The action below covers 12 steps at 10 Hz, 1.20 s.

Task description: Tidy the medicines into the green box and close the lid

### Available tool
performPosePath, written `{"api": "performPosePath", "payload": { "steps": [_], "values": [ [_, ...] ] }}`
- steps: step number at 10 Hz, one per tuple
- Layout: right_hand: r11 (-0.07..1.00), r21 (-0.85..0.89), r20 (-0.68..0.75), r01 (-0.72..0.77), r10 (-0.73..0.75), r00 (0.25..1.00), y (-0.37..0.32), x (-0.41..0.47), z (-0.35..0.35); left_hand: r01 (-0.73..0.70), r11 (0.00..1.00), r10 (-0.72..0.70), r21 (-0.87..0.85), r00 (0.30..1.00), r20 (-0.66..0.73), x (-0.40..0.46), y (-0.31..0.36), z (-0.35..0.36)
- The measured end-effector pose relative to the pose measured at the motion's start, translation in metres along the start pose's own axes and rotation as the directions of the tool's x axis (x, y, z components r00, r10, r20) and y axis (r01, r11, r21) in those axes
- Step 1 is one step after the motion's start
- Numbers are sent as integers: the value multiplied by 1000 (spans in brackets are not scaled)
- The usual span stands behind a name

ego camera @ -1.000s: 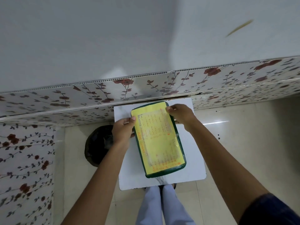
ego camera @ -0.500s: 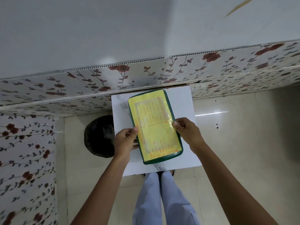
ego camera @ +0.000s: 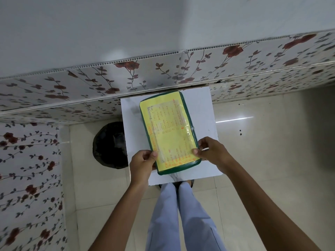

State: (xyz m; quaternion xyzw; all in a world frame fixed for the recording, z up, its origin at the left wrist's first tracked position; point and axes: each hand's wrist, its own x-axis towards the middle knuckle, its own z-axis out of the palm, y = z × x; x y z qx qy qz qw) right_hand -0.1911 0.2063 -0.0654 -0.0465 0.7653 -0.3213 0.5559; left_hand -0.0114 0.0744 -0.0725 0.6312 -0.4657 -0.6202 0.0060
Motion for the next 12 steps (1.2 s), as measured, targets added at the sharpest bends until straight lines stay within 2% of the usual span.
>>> {"api": "performPosePath", "payload": {
  "steps": [1,2,6,10,11,12],
  "values": [
    [1000,12,42,-13,13,999,9,-5,-1,49,999,-48,-7,996,71,3,7,-2],
    [1000,16,-8,-25,25,1000,16,-8,1,61,998,-62,11,992,107,4,11,-3],
    [1000,28,-43,-1,2,999,20,-7,2,76,997,-79,21,985,152,3,14,-4],
    [1000,7,24,-29,28,999,14,-13,-3,102,995,-102,10,976,193,-5,12,-8],
    [975,-205,83,-80,99,992,6,-20,-5,74,994,-86,76,981,174,-11,17,-10],
    [872,-486,0,-57,66,998,-14,-34,-3,-28,991,13,134,994,106,-20,32,-14]
  ]
}}
